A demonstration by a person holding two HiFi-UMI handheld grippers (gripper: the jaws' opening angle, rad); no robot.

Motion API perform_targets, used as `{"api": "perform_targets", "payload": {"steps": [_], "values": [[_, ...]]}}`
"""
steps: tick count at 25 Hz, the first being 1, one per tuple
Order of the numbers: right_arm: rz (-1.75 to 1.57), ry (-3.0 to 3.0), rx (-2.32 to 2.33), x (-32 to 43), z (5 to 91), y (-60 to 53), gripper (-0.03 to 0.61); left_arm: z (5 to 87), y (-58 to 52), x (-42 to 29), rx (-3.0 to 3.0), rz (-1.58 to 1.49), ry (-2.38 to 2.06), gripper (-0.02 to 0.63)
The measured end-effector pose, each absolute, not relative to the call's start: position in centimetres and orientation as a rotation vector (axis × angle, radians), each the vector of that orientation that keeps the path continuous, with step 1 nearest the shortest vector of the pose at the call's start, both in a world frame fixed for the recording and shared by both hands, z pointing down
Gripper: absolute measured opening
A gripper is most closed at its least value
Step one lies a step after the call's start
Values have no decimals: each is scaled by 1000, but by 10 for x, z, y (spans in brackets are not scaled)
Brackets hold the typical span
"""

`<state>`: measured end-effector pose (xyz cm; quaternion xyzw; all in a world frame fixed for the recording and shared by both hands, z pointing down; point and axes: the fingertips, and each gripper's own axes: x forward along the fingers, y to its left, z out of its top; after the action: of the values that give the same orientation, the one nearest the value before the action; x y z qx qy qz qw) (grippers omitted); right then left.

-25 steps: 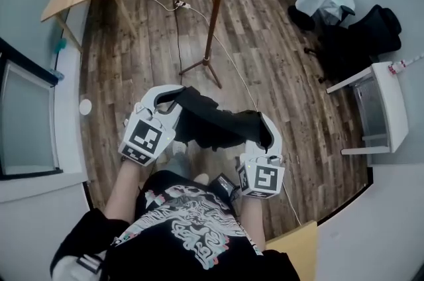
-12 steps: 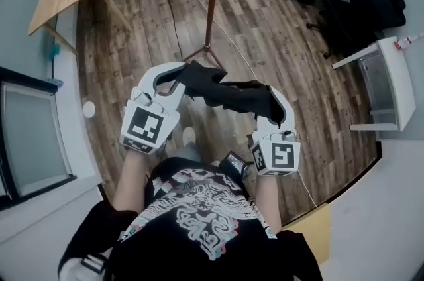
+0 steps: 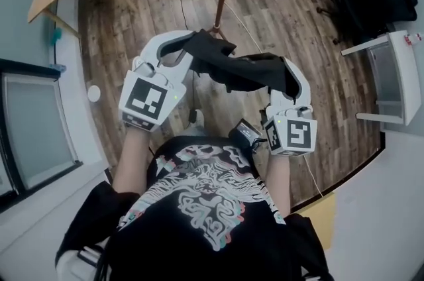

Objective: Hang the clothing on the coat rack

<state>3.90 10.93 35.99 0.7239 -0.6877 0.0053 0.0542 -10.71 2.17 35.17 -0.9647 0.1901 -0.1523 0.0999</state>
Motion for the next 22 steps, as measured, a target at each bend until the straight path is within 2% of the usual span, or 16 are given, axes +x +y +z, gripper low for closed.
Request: {"api": "perform_targets", "payload": {"steps": [22], "values": [[-24,-2139,2213,60,347,25,21,347,-54,-88,-2851,-421,557,-3]]}}
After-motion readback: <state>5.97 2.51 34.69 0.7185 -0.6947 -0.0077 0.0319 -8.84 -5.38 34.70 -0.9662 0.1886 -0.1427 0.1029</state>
